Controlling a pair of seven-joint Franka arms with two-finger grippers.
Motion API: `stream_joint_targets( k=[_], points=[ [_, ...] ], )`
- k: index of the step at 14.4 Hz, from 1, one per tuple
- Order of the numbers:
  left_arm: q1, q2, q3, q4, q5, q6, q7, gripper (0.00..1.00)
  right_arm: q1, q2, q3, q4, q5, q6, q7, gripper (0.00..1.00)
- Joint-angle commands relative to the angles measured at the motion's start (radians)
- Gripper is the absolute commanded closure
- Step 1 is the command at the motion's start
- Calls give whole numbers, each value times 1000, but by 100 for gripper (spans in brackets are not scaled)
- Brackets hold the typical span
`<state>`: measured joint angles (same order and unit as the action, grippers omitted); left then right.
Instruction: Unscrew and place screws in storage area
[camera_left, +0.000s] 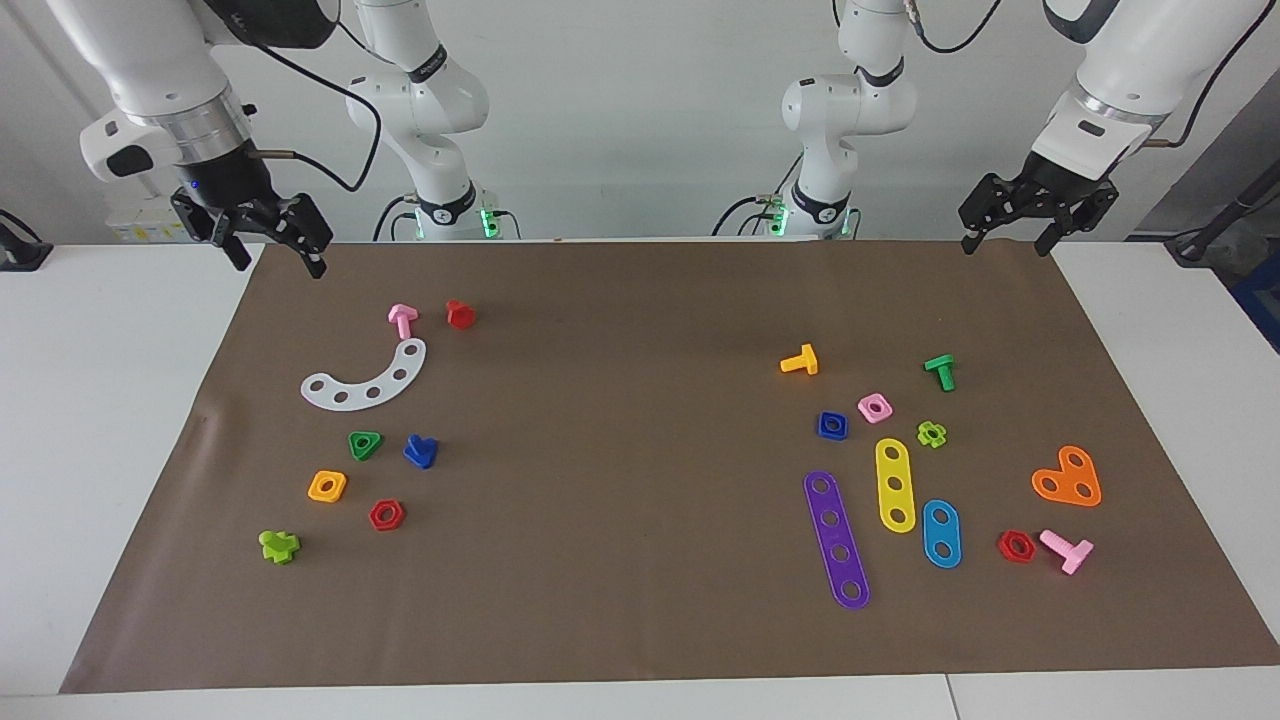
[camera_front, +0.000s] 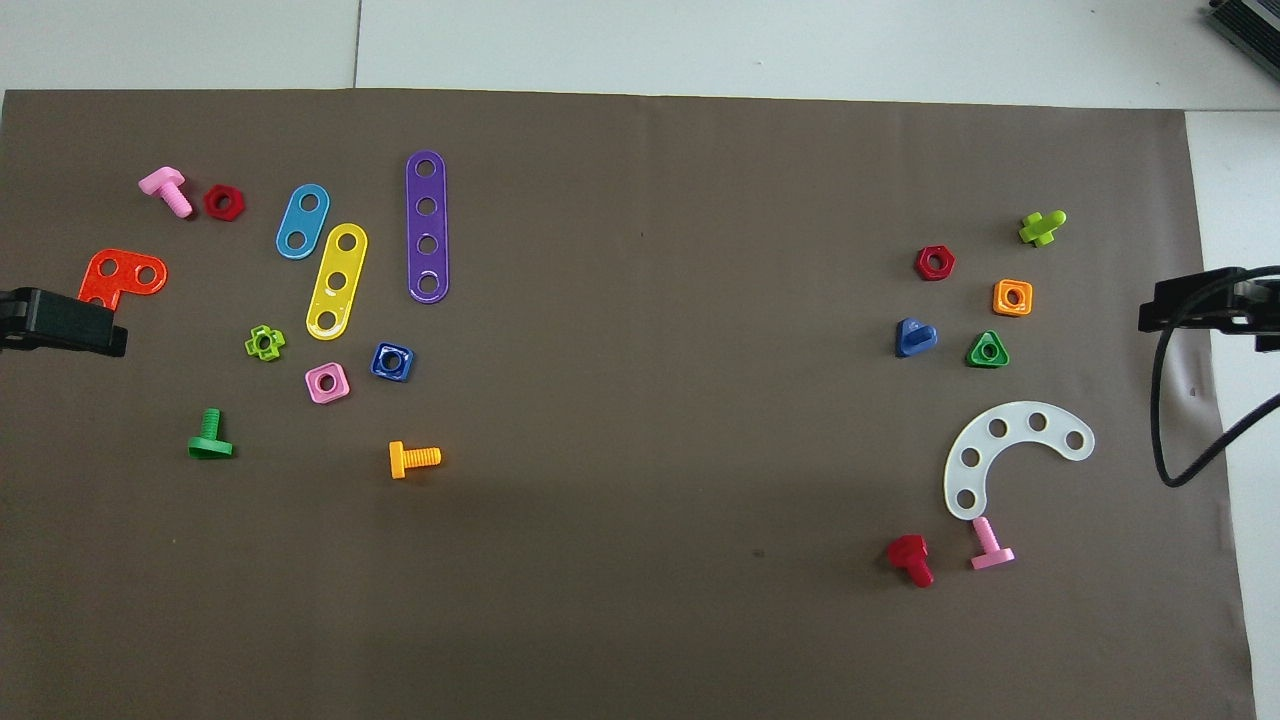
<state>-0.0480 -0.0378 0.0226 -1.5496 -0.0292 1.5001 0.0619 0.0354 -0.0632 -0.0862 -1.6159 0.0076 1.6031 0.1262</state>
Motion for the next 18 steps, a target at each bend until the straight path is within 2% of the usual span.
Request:
stream_joint_targets(
  k=[1,18],
  points=[
    [8,-25,-3,-26,-8,-3,-1,0,0,17,13,17,-29,-23,-31,0],
    [8,-25,-3,-26,-8,-3,-1,0,1,5,31,8,-37,-71,-30,0]
  ],
)
